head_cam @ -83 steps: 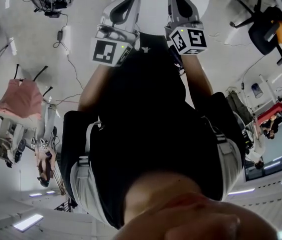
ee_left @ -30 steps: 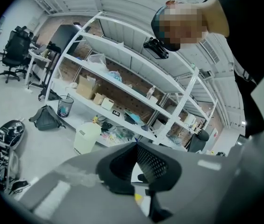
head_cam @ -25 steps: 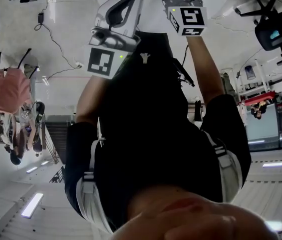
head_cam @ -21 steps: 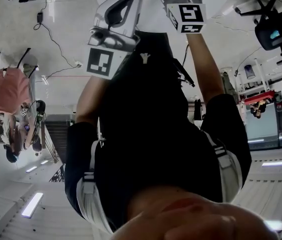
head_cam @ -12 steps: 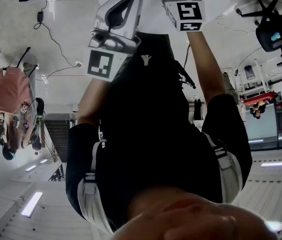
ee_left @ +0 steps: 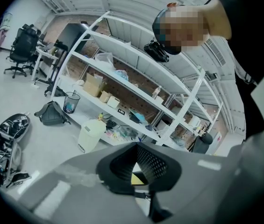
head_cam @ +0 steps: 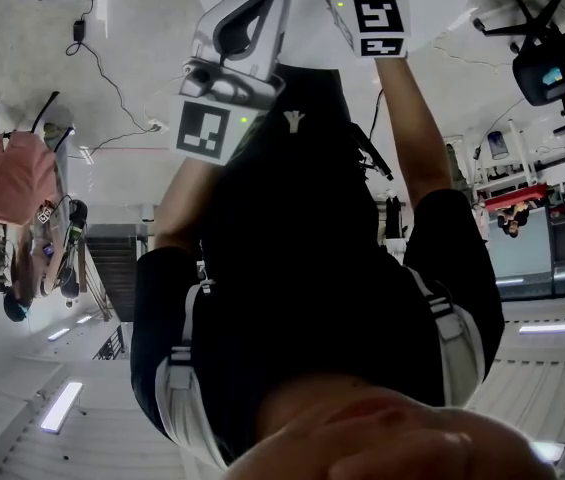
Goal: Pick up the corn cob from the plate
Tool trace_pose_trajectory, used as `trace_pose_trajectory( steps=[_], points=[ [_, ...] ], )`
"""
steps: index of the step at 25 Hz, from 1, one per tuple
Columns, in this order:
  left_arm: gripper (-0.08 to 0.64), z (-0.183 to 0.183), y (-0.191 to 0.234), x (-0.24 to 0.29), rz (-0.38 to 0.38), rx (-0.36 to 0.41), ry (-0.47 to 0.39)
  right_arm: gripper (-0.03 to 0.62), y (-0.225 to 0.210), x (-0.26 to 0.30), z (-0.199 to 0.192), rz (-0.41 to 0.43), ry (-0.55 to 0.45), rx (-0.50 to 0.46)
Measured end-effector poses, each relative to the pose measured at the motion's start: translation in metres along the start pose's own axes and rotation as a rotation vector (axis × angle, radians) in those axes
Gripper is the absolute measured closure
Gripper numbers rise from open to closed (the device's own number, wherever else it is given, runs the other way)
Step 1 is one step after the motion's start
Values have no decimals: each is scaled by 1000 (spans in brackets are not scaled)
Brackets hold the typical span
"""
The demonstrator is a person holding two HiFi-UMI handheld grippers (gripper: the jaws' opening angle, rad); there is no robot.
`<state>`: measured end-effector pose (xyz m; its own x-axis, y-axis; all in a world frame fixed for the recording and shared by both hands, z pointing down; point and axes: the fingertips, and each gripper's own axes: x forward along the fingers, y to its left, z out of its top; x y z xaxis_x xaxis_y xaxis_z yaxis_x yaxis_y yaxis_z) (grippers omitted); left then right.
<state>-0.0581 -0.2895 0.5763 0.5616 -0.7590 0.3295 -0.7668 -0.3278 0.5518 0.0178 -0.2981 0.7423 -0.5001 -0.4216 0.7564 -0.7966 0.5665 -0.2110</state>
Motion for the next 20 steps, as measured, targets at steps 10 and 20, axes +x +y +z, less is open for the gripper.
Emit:
trace_pose_trajectory(
  steps=[10, 20],
  points=[
    [555, -1, 8, -3, 8, -9, 1, 293, -1, 5, -4, -7, 1, 14],
    [555, 2, 12, -7, 15, -11, -13, 318, -3, 7, -2, -21, 5, 32]
  ],
)
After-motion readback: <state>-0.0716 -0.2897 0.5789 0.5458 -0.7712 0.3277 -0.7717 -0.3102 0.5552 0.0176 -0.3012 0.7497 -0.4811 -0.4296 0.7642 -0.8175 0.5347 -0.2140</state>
